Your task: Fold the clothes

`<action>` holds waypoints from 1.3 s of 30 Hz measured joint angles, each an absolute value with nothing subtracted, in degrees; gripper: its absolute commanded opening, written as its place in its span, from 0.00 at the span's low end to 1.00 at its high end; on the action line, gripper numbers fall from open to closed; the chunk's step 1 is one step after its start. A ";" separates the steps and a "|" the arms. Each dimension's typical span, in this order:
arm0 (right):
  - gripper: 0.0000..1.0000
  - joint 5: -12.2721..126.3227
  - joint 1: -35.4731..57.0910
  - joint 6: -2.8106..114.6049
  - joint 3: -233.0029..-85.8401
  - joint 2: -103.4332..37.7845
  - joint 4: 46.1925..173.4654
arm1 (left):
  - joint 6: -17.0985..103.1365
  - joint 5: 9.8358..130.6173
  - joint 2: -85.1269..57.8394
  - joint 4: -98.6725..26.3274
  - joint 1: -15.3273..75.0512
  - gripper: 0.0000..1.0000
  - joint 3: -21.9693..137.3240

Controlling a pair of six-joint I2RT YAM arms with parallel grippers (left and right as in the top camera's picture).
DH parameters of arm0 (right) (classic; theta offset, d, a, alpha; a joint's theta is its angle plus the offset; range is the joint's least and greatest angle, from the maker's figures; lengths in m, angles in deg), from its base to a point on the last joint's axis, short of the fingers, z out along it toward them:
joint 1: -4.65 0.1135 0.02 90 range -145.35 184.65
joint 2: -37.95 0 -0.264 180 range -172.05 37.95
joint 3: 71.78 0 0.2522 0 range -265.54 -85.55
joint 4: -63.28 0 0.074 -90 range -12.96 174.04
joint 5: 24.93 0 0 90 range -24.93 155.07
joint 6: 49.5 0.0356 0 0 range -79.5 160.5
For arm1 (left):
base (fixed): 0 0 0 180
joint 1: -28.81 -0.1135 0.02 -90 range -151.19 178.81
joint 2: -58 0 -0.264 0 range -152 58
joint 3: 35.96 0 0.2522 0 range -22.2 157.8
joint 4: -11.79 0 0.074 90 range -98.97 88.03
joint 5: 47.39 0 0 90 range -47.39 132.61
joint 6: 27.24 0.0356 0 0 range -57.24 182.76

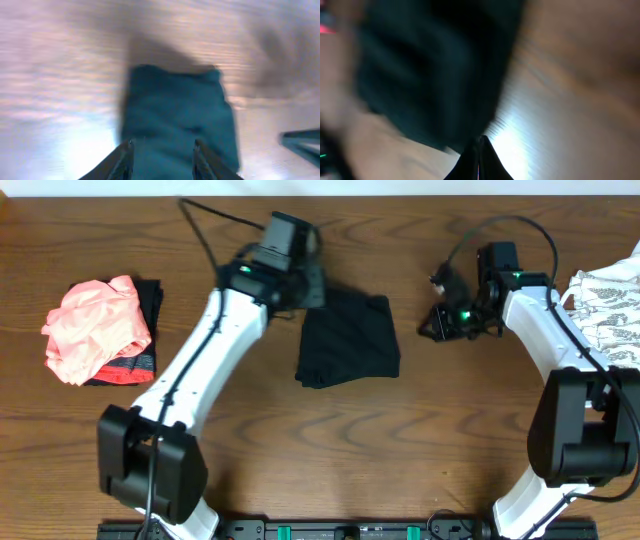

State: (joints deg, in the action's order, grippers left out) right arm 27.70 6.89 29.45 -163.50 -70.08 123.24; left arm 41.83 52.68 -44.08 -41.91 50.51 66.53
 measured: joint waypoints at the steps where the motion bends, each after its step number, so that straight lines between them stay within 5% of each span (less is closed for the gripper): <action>1: 0.03 23.42 7.50 28.99 -163.87 -69.60 121.10 | 41.83 52.43 -44.10 -43.02 49.89 0.39 66.53; 6: 0.12 17.37 12.33 30.70 -165.07 -68.48 113.60 | 41.83 51.98 -44.65 -47.81 49.57 0.39 66.33; 9: 0.38 19.92 15.87 33.30 -165.12 -68.48 111.02 | 41.83 52.00 -44.65 -48.58 49.89 0.39 66.33; 14: 0.45 32.99 19.98 38.17 -165.12 -68.48 111.24 | 41.83 51.78 -44.65 -49.21 49.92 0.39 66.31; 23: 0.41 45.32 18.54 41.14 -165.12 -68.70 109.53 | 41.83 51.60 -44.65 -49.32 49.94 0.40 66.31; 39: 0.40 43.53 17.62 41.43 -165.12 -77.84 108.35 | 41.83 51.60 -44.65 -49.30 50.02 0.40 66.31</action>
State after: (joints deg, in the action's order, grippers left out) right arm 43.53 17.62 41.43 -165.12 -77.84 108.35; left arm 41.83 51.60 -44.65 -49.30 50.02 66.31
